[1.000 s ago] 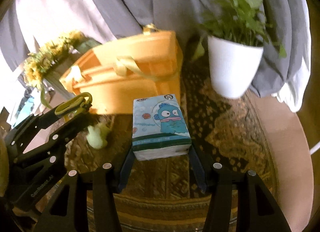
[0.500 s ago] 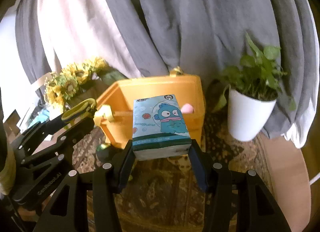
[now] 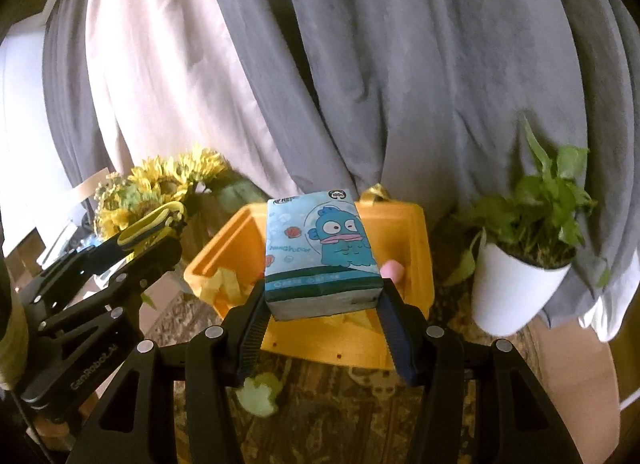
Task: Organize soft objects
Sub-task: 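Carry the yellow cord with the left tool while the right tool carries the blue box over the crate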
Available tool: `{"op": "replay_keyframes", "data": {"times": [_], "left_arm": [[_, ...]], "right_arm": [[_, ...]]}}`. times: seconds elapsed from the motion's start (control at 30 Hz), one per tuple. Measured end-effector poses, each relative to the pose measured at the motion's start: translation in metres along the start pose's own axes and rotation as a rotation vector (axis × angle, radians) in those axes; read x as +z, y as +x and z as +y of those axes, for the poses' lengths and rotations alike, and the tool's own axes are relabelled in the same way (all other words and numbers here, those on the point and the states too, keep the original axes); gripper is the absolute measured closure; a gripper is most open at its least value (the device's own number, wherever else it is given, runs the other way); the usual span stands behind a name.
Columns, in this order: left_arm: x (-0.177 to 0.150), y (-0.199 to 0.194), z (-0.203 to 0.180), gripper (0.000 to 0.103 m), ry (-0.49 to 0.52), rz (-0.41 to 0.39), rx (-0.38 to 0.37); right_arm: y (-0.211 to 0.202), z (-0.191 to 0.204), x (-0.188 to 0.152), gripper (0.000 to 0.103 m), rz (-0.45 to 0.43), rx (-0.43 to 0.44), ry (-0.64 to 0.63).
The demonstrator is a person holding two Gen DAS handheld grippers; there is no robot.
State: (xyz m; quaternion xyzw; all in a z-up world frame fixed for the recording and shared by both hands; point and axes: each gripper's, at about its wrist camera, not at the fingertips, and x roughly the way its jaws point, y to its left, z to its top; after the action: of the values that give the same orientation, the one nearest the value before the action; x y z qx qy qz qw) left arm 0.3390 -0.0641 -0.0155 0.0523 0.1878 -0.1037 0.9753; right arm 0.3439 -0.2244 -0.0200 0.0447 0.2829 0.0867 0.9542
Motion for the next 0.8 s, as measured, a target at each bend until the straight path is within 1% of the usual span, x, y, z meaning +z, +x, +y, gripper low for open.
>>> {"op": "replay_keyframes", "data": {"times": [0.1, 0.3, 0.5, 0.63, 0.8], "left_arm": [[0.006, 0.010, 0.004, 0.056, -0.006, 0.002, 0.009], [0.013, 0.035, 0.014, 0.056, -0.033, 0.036, 0.007], [0.018, 0.059, 0.020, 0.056, -0.031, 0.059, 0.007], [0.019, 0.073, 0.022, 0.056, -0.026, 0.075, 0.006], [0.022, 0.096, 0.023, 0.056, -0.016, 0.116, 0.012]], "right_arm": [[0.004, 0.002, 0.009, 0.049, -0.016, -0.005, -0.012], [0.016, 0.005, 0.028, 0.048, -0.031, -0.023, -0.033], [0.033, 0.005, 0.039, 0.048, -0.026, -0.038, -0.055], [0.048, 0.002, 0.046, 0.048, -0.002, -0.037, -0.052], [0.071, -0.002, 0.050, 0.048, 0.036, -0.041, -0.044]]}}
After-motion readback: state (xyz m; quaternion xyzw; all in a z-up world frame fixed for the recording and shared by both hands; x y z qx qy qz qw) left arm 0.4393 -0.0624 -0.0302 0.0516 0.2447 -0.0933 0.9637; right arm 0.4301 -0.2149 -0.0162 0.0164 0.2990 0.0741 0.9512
